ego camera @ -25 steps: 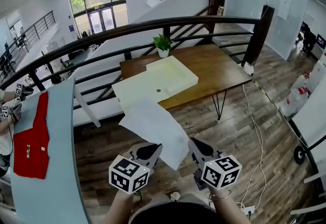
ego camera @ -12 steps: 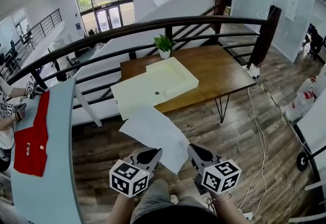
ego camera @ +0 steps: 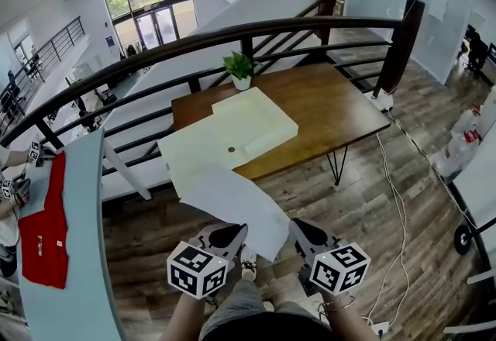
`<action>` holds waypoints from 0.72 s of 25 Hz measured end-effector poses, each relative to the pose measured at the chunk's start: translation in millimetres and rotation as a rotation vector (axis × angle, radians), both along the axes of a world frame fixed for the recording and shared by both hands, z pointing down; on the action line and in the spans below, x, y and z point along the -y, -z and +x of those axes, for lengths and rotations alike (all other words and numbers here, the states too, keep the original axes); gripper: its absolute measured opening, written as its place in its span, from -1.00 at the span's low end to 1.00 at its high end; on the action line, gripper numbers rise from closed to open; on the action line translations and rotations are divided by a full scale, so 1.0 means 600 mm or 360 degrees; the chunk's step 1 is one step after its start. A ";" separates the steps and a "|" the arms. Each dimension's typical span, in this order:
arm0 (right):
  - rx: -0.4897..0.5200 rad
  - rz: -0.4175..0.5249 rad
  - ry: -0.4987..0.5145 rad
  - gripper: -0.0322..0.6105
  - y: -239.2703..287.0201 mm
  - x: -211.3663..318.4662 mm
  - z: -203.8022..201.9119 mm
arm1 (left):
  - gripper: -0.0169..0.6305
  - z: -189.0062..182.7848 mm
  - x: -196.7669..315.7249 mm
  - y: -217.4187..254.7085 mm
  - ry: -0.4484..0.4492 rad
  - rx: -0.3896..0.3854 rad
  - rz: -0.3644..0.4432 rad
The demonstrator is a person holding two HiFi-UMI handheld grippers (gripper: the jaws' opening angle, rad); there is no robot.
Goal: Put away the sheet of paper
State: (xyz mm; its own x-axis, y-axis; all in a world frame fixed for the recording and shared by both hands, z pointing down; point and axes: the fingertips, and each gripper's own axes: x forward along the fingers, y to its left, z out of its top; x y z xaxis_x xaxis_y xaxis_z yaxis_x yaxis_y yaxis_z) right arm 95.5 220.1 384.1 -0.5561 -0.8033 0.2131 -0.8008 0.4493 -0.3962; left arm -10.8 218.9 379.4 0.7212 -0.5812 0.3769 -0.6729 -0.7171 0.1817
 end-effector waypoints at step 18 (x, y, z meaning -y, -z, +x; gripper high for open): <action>-0.0034 0.0004 0.0012 -0.81 0.018 0.361 -0.092 | -0.89 -0.095 0.351 0.005 -0.0019 -0.0164 -0.0083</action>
